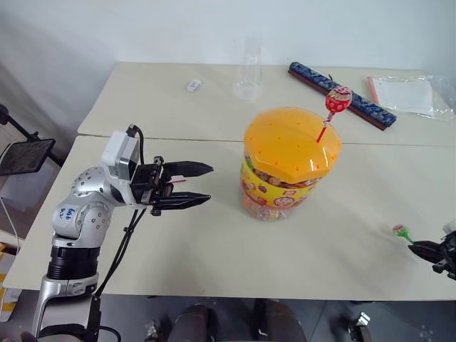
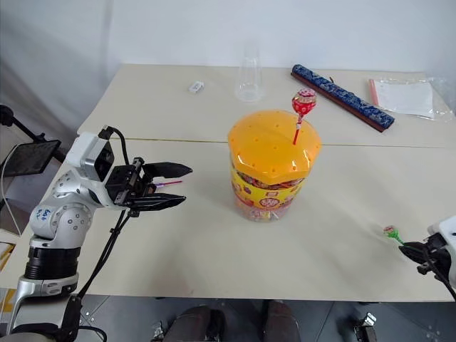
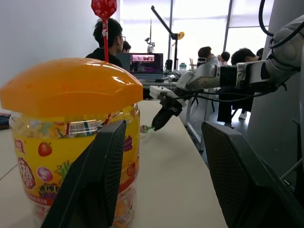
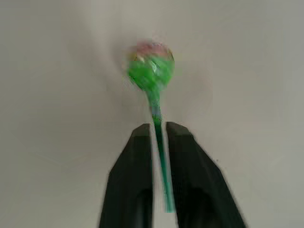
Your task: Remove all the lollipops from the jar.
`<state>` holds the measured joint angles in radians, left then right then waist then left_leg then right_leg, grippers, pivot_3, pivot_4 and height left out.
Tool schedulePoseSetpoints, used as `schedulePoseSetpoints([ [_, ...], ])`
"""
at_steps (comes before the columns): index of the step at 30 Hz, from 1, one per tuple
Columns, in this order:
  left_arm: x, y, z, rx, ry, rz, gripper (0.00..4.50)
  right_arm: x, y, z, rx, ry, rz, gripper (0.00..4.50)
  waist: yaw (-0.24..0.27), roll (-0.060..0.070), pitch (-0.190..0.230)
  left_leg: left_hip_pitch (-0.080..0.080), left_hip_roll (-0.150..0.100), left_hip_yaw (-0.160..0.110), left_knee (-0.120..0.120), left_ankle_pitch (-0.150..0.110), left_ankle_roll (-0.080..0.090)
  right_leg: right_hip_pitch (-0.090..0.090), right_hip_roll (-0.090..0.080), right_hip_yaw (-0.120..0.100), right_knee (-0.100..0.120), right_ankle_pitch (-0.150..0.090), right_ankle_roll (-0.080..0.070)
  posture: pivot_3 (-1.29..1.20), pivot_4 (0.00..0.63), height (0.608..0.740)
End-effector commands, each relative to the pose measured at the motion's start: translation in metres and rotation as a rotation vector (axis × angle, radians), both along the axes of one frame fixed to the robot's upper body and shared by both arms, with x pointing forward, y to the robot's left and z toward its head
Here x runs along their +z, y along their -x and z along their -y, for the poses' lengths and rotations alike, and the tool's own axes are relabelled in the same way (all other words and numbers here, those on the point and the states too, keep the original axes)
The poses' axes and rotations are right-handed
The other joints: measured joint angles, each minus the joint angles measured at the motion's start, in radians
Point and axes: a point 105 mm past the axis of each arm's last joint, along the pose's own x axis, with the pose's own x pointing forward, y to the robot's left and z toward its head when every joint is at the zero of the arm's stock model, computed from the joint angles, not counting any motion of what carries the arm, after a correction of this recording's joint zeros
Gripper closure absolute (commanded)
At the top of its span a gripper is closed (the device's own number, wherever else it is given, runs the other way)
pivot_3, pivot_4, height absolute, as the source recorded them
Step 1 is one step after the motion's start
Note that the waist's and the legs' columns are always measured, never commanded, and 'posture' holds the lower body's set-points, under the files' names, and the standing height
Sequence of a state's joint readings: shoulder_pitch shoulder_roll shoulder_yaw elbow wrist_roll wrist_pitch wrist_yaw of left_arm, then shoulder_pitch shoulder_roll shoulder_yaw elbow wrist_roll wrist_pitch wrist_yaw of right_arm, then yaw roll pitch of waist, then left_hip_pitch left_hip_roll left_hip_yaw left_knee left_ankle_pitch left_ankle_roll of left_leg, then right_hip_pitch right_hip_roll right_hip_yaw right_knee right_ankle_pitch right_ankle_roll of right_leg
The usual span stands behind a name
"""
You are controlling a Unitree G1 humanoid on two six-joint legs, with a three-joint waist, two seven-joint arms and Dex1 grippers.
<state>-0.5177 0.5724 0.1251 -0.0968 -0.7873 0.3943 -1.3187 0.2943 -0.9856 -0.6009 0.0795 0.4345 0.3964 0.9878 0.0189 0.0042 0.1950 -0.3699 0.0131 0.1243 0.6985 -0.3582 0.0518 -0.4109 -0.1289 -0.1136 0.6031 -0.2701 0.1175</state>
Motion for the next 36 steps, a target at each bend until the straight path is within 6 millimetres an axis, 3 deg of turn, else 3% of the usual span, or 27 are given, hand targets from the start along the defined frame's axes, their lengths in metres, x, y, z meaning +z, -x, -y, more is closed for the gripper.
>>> schedulePoseSetpoints([
  [1,0.008,-0.003,-0.011,0.07,0.046,0.01,1.82,0.041,-0.003,-0.019,0.138,-0.078,0.189,2.59,-0.002,0.0,0.0,0.001,0.0,0.0,0.0,0.0,0.0,0.0,0.0,0.0,0.0,0.0,0.0,0.0,0.15,0.74],
  [4,0.01,-0.007,-0.016,0.122,0.116,-0.037,1.82,0.075,-0.002,-0.06,0.371,-0.128,0.327,1.59,-0.003,0.0,0.0,0.001,0.001,-0.001,0.0,0.0,0.0,0.0,0.0,0.0,0.003,0.0,0.0,0.0,0.15,0.74],
  [8,0.013,-0.007,-0.021,0.127,0.182,-0.096,1.82,0.114,-0.003,-0.109,0.574,-0.218,0.489,1.59,0.002,0.0,0.0,0.0,0.001,-0.003,0.0,0.0,0.0,0.0,-0.001,0.001,0.004,0.0,0.0,0.0,0.15,0.74],
  [14,0.016,-0.008,-0.027,0.134,0.249,-0.149,1.82,0.148,0.004,-0.175,0.828,-0.327,0.636,1.59,0.007,0.0,0.0,-0.001,0.0,-0.007,0.0,0.0,-0.001,0.001,-0.002,0.003,0.003,0.0,0.0,0.0,0.15,0.74],
  [20,0.01,-0.006,-0.022,0.116,0.219,-0.153,1.82,0.168,-0.015,-0.209,0.856,-0.361,0.685,1.59,0.003,0.0,0.0,-0.001,0.0,-0.006,0.001,0.0,0.0,0.001,-0.002,0.002,0.003,0.0,0.0,0.0,0.15,0.74],
  [27,0.013,-0.004,-0.014,0.098,0.225,-0.129,1.82,0.17,-0.025,-0.229,0.884,-0.416,0.651,1.59,0.005,0.0,0.0,-0.002,-0.001,-0.006,0.0,0.0,0.0,-0.001,-0.002,-0.003,0.003,0.0,0.0,0.0,0.15,0.74],
  [35,0.017,-0.004,-0.012,0.103,0.245,-0.115,1.82,0.176,-0.024,-0.23,0.895,-0.418,0.667,4.18,0.005,0.0,0.0,-0.002,-0.001,-0.005,0.001,0.0,0.0,0.0,-0.002,-0.004,0.003,0.0,0.0,0.0,0.15,0.74],
  [36,0.018,-0.004,-0.013,0.104,0.245,-0.114,1.82,0.176,-0.022,-0.227,0.895,-0.413,0.659,4.18,0.005,0.0,0.0,-0.002,-0.001,-0.005,0.001,0.0,0.0,0.0,-0.002,-0.004,0.003,0.0,0.0,0.0,0.15,0.74],
])
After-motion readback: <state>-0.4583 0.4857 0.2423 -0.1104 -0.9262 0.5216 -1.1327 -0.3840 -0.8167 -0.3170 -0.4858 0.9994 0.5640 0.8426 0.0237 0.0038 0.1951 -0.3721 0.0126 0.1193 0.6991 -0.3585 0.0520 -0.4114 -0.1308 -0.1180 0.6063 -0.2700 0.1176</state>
